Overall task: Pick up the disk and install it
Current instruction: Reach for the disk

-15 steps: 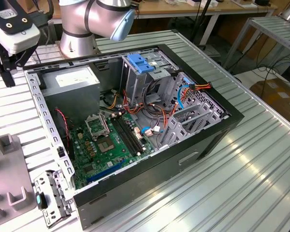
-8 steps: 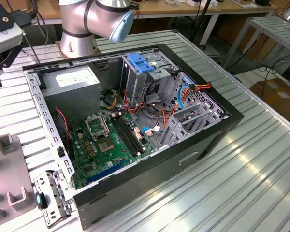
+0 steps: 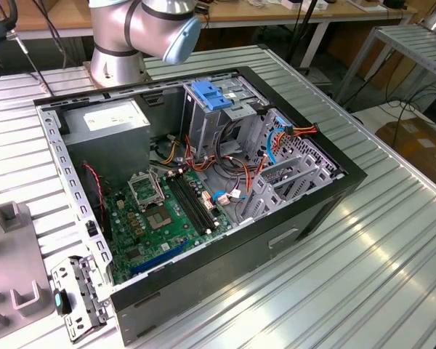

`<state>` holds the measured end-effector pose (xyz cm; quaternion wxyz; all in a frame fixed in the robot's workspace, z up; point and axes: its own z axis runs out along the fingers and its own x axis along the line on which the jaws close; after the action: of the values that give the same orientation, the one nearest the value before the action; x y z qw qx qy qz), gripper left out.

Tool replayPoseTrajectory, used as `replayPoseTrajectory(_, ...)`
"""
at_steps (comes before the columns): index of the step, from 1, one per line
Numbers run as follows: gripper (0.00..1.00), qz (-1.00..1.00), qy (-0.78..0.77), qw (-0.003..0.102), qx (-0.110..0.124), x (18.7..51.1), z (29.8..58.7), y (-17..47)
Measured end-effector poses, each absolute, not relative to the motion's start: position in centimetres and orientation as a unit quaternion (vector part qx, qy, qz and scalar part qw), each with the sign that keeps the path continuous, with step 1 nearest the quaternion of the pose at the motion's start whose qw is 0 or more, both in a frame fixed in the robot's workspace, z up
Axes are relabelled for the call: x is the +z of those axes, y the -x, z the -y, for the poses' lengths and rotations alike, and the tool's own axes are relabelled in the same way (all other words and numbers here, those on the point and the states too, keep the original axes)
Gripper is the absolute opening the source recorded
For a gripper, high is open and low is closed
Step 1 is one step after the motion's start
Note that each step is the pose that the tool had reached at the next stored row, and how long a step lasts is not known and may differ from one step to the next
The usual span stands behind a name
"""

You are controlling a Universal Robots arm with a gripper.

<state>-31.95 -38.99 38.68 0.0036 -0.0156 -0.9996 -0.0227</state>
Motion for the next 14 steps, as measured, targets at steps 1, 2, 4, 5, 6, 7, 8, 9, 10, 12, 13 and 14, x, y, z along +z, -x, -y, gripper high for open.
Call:
replayPoseTrajectory(1,0.11,1.000,0.016,0.004,-0.023,38.7,39.0,32.2)
replayPoseTrajectory(2,0.11,1.000,0.016,0.004,-0.023,38.7,39.0,32.5)
replayPoseTrajectory(4,0.11,1.000,0.016,0.004,-0.023,38.7,39.0,32.8)
replayPoseTrajectory(5,0.11,1.000,0.016,0.004,-0.023,38.7,39.0,33.1)
replayPoseTrajectory(6,0.11,1.000,0.016,0.004,-0.023,38.7,39.0,33.4)
replayPoseTrajectory(7,0.11,1.000,0.016,0.004,-0.023,38.7,39.0,33.6)
replayPoseTrajectory(8,0.11,1.000,0.016,0.004,-0.023,38.7,38.9,33.8)
replayPoseTrajectory(9,0.11,1.000,0.016,0.004,-0.023,38.7,38.9,34.0)
replayPoseTrajectory(10,0.11,1.000,0.016,0.004,-0.023,38.7,38.9,34.2)
replayPoseTrajectory(12,0.11,1.000,0.016,0.004,-0.023,38.6,38.9,34.9)
replayPoseTrajectory(13,0.11,1.000,0.016,0.004,-0.023,38.6,38.9,35.1)
replayPoseTrajectory(14,0.11,1.000,0.016,0.004,-0.023,38.6,38.9,35.2)
